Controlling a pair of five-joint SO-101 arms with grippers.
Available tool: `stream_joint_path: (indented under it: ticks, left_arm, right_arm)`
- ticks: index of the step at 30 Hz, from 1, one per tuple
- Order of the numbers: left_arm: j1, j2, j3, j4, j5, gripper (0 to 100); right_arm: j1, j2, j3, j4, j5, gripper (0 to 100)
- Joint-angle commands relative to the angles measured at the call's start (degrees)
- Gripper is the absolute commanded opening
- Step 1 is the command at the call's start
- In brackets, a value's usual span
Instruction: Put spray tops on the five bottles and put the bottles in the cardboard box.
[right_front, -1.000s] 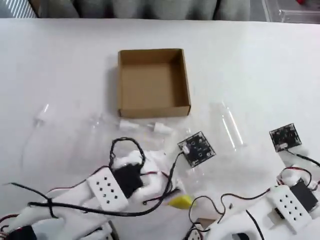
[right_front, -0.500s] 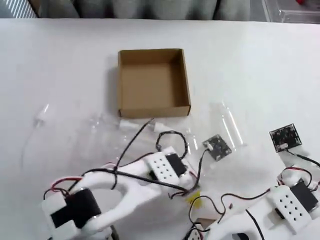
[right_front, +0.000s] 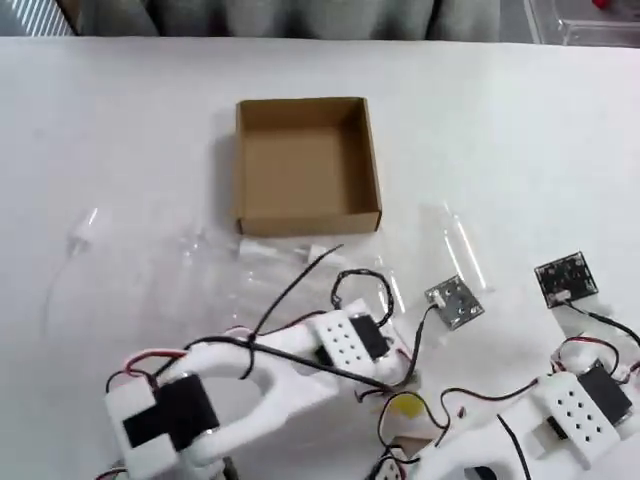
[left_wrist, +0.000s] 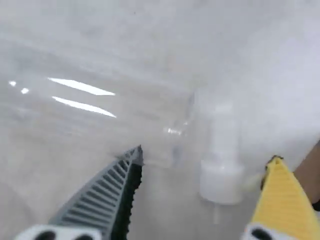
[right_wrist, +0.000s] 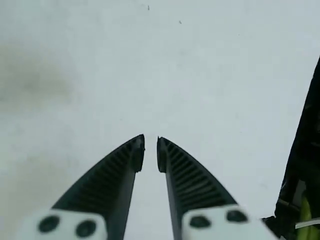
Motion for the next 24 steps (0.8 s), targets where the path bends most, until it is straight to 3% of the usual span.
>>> stream_joint_path:
  ticks: [1,6,11,14,18,24]
  left_arm:
    - [0.92,4.44,-7.21,-0.35,4.04,36]
    - [3.21,9.54,-12.31,7.56,4.13,31]
    - [4.79,10.07,-12.48,7.91,4.13,7]
    - [4.7,9.71,-12.13,9.32,4.4,10]
    - [4.79,7.78,-12.04,12.66,4.13,1]
    - [2.95,-1.27,-9.14,15.47,4.13,2]
  right_arm:
    - [-0.13,-0.48,-0.88,-1.19,0.62,1.6]
    - [-0.13,-0.66,-0.88,-1.19,0.62,1.6]
    - [-0.13,-0.84,-0.97,-1.19,0.62,1.6]
    - [-0.13,-0.84,-0.97,-1.19,0.62,1.6]
    - [0.4,-0.84,-1.23,-1.19,0.7,1.6]
    - [0.48,-0.66,-1.93,-1.19,0.7,1.6]
